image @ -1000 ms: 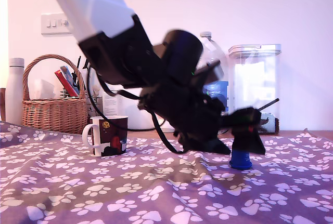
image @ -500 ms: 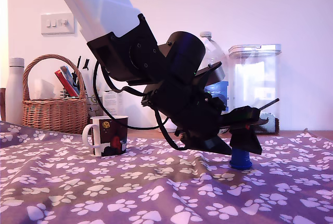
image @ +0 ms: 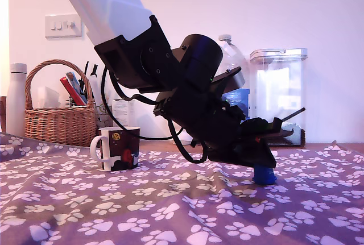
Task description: Pick up the coffee capsules from the table one by one and drop them inside the nearest coffee cup
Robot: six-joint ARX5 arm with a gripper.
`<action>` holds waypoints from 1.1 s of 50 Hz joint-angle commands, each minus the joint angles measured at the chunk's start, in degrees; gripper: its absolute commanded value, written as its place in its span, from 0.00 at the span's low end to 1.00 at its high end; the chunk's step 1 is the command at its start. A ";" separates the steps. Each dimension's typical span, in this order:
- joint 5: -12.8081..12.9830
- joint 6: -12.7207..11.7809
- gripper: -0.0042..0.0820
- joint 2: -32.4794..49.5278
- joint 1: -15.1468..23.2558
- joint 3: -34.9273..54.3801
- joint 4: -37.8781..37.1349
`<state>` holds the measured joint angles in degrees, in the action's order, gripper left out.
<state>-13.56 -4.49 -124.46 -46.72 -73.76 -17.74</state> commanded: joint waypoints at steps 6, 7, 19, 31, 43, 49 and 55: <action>-0.11 0.46 0.09 -1.60 -0.04 0.20 0.20; -0.11 0.46 0.09 -1.60 -0.04 0.20 0.15; -0.13 0.50 0.09 -0.61 -0.02 0.20 -3.04; 0.17 1.14 0.09 3.58 0.02 0.24 -3.28; 2.14 1.95 0.09 8.46 0.24 0.26 -3.26; 2.99 1.97 0.09 10.73 0.48 0.33 -2.91; 4.57 2.62 0.09 13.09 0.63 0.92 -2.86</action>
<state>-9.69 -2.68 -112.29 -46.37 -73.73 -20.58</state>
